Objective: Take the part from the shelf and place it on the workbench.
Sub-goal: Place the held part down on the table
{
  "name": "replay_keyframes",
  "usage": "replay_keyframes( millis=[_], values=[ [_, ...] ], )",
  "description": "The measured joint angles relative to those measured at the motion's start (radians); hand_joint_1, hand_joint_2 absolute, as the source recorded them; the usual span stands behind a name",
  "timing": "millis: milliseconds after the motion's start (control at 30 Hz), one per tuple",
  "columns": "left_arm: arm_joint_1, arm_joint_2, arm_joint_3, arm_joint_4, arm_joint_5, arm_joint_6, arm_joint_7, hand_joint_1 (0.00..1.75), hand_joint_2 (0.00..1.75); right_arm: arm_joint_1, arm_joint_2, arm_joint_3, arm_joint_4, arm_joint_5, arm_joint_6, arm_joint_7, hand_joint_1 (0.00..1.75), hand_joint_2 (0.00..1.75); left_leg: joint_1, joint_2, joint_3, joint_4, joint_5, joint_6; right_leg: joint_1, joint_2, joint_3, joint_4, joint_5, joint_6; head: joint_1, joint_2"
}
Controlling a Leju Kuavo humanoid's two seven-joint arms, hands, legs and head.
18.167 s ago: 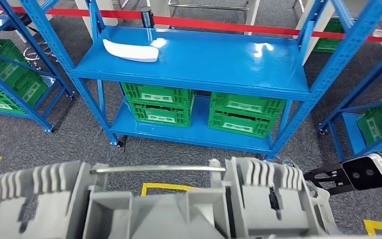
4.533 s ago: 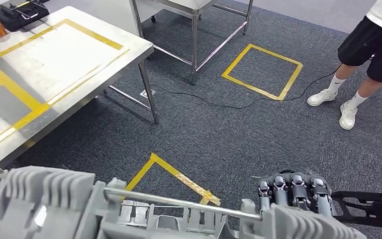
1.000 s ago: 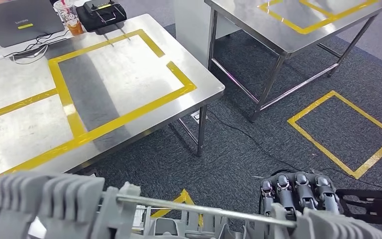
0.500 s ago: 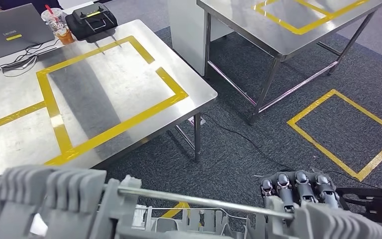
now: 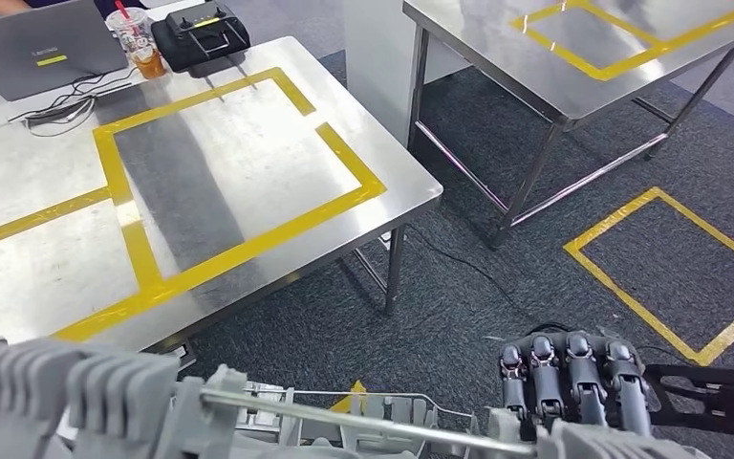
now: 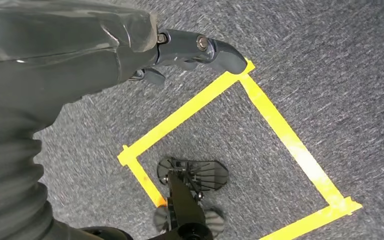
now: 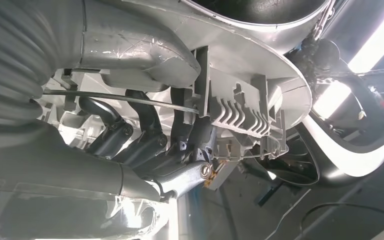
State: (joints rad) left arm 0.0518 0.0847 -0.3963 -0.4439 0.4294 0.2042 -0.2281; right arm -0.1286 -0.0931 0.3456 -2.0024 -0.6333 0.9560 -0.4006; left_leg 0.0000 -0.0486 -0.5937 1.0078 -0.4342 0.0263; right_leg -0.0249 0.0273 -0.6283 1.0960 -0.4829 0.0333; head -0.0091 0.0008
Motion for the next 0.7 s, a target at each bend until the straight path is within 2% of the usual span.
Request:
replay_keyframes(
  millis=[33,67,133,200,233,267,333,367,400,433,500,533,567,633,667,700],
  values=[
    [0.0,-0.001,0.001,0.0,-0.001,0.0,-0.001,0.0,1.75,0.0,-0.001,0.0,0.0,0.004,0.0,-0.005,1.75,1.75,-0.001,-0.008,-0.004,0.007,-0.003,-0.005,-0.001,0.008,0.021,-0.043,0.013,-0.002,-0.001,0.0],
    [0.001,-0.001,0.001,0.0,-0.001,0.0,-0.001,0.0,1.75,-0.001,-0.002,0.0,0.0,0.007,0.0,-0.009,1.75,1.75,-0.002,-0.015,-0.008,0.012,-0.006,-0.01,0.0,0.013,0.032,-0.063,0.018,-0.008,-0.001,0.0],
    [0.005,-0.001,0.003,0.0,-0.002,0.0,-0.002,0.0,1.75,-0.001,-0.004,0.0,0.0,0.011,0.0,-0.015,1.75,1.75,0.001,-0.025,-0.012,0.015,-0.007,-0.017,0.002,0.001,0.035,-0.066,0.02,-0.021,-0.002,0.0],
    [0.009,0.0,0.004,0.0,-0.002,0.0,-0.003,0.0,1.75,-0.003,-0.005,0.001,0.0,0.014,0.0,-0.02,1.75,1.75,0.004,-0.011,-0.022,0.036,-0.021,-0.026,-0.001,-0.011,0.04,-0.068,0.02,-0.03,-0.004,0.0],
    [0.009,0.0,0.004,0.0,-0.003,0.0,-0.003,0.0,1.75,-0.004,-0.005,0.001,0.0,0.015,0.0,-0.021,1.75,1.75,0.005,0.003,-0.037,0.069,-0.041,-0.032,-0.003,-0.018,0.042,-0.069,0.02,-0.034,-0.006,0.0],
    [0.009,0.0,0.004,0.0,-0.003,0.0,-0.003,0.0,1.75,-0.004,-0.005,0.001,0.0,0.016,0.0,-0.021,1.75,1.75,0.006,0.02,-0.063,0.125,-0.07,-0.038,-0.001,-0.026,0.043,-0.069,0.019,-0.037,-0.009,0.0],
    [0.008,0.001,0.005,0.0,-0.006,0.0,-0.004,0.0,1.75,-0.004,-0.006,0.001,0.0,0.017,0.0,-0.022,1.75,1.75,0.011,0.036,-0.127,0.253,-0.123,-0.045,0.002,-0.042,0.044,-0.068,0.017,-0.042,-0.011,0.0],
    [0.009,0.0,0.005,0.0,-0.007,0.0,-0.004,0.0,1.75,-0.003,-0.006,0.001,0.0,0.018,0.0,-0.022,1.75,1.75,0.012,0.039,-0.147,0.291,-0.131,-0.046,0.002,-0.051,0.044,-0.068,0.016,-0.043,-0.011,0.0],
    [0.01,0.0,0.005,0.0,-0.008,0.0,-0.004,0.0,1.75,-0.003,-0.007,0.002,0.0,0.018,0.0,-0.022,1.75,1.75,0.013,0.042,-0.148,0.289,-0.119,-0.046,0.003,-0.059,0.045,-0.068,0.015,-0.043,-0.011,0.0],
    [0.01,0.0,0.005,0.0,-0.009,0.0,-0.004,0.0,1.75,-0.003,-0.007,0.002,0.0,0.019,-0.001,-0.023,1.75,1.75,0.012,0.047,-0.128,0.247,-0.092,-0.043,0.004,-0.068,0.046,-0.068,0.013,-0.043,-0.011,0.0],
    [0.009,0.002,0.005,-0.001,-0.01,0.0,-0.004,0.0,1.75,-0.005,-0.007,0.002,0.0,0.019,-0.001,-0.024,1.75,1.75,0.006,0.078,-0.055,0.107,-0.033,-0.031,0.007,-0.083,0.051,-0.069,0.01,-0.04,-0.011,0.0],
    [0.008,0.002,0.005,-0.001,-0.01,0.0,-0.005,0.0,1.75,-0.006,-0.008,0.002,0.0,0.019,-0.001,-0.024,1.75,1.75,0.001,0.092,-0.029,0.054,-0.018,-0.024,0.009,-0.09,0.053,-0.069,0.009,-0.038,-0.01,0.0],
    [0.007,0.003,0.005,-0.002,-0.011,0.0,-0.005,0.0,1.75,-0.007,-0.008,0.002,0.0,0.019,-0.001,-0.024,1.75,1.75,-0.004,0.102,-0.015,0.025,-0.014,-0.018,0.011,-0.098,0.054,-0.07,0.007,-0.034,-0.01,0.0],
    [0.007,0.005,0.005,-0.002,-0.011,0.0,-0.005,0.0,1.75,-0.008,-0.01,0.003,0.0,0.02,-0.002,-0.025,1.75,1.75,-0.01,0.091,-0.016,0.016,-0.015,-0.008,0.011,-0.113,0.058,-0.075,0.006,-0.024,-0.011,0.0],
    [0.009,0.006,0.005,-0.002,-0.011,0.0,-0.005,0.0,1.75,-0.009,-0.01,0.004,-0.001,0.02,-0.002,-0.025,1.75,1.75,-0.008,0.082,-0.01,0.008,-0.01,-0.003,0.01,-0.114,0.06,-0.075,0.005,-0.019,-0.011,0.0],
    [0.01,0.006,0.005,-0.003,-0.011,0.0,-0.006,0.0,1.75,-0.01,-0.011,0.004,-0.001,0.021,-0.002,-0.025,1.75,1.75,-0.005,0.072,-0.003,-0.001,-0.004,0.004,0.01,-0.104,0.057,-0.067,-0.001,-0.015,-0.01,0.0]
  ],
)
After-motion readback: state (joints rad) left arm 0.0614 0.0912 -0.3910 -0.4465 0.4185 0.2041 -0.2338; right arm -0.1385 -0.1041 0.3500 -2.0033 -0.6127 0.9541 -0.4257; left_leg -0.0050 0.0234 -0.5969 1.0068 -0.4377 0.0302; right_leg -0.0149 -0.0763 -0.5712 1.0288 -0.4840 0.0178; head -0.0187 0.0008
